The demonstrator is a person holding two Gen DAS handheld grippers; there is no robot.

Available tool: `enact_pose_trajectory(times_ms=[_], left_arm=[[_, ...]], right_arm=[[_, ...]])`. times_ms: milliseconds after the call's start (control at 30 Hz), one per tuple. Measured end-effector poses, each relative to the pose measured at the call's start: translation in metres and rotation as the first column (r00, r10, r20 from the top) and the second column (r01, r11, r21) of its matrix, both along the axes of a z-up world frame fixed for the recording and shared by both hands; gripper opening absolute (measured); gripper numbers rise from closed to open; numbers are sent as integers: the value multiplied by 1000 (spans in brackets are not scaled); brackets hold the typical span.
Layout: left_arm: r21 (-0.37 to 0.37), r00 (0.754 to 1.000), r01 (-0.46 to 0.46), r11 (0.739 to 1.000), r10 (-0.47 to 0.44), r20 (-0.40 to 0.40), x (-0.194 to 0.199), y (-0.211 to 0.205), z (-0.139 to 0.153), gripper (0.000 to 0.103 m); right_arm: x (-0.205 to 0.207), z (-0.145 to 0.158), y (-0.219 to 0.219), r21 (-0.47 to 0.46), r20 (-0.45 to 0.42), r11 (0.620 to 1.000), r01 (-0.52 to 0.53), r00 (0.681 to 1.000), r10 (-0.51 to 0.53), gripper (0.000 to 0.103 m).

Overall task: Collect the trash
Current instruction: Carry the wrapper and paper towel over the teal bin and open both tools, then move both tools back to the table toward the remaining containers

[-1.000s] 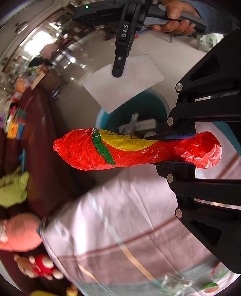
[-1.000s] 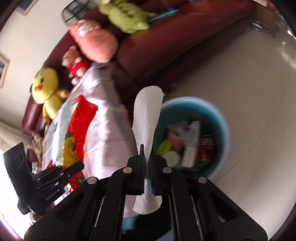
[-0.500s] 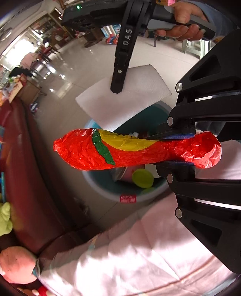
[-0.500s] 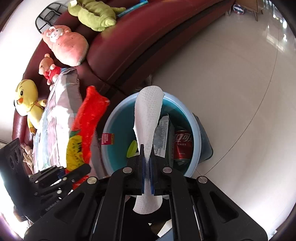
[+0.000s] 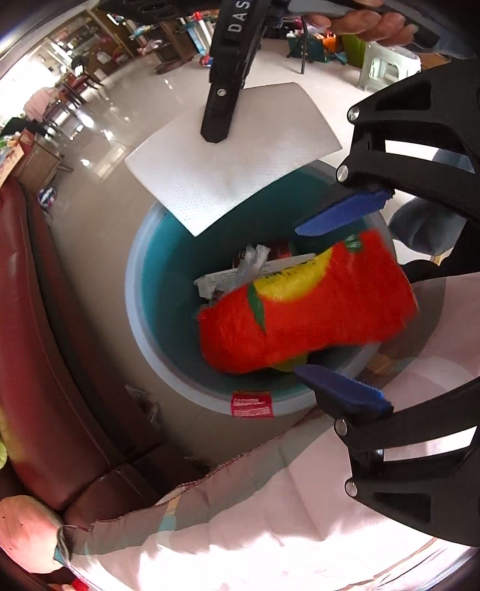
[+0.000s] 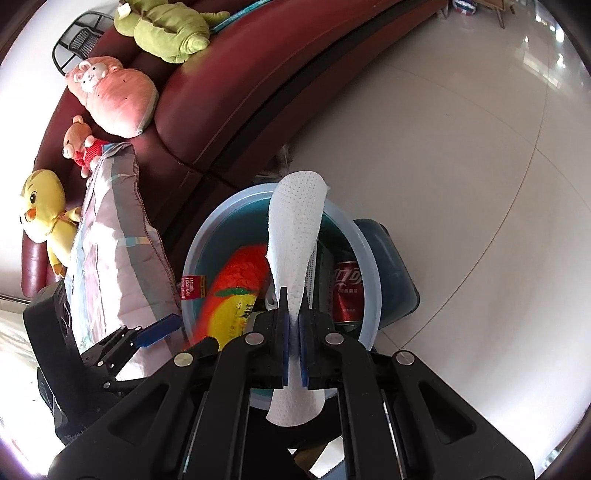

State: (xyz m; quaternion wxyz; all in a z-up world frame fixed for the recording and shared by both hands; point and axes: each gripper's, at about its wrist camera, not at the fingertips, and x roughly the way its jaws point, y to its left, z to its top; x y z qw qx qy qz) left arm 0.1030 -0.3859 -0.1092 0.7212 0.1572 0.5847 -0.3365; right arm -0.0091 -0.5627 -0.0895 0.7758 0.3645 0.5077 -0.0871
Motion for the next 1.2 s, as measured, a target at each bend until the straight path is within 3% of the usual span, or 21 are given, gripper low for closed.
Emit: enact_pose_trajectory(times_ms=[167,467,600,833,1200], left_arm=[[-15,1000,-15,1000,15,0,1,16,3,80],[-42,999,-35,998,35,0,-7,32,13,80],[-55,999,-44,998,44,6,-12,36,19,81],[-76,998,-56,995,57,6,-17,51,26,85],[-136,993,-108,985,113,30,-22,90,50,87]], right_arm=[[3,-4,3,5,-8,1000,-9,1000,10,5],[13,2,11,6,5,999,-34,999,34,9],[18,-3,19,-4,-26,999,-49,998,48,41],[14,-4,26,-28,-53,998,-52,997,50,61],[8,17,41,-58,-56,997,-48,997,44,66]])
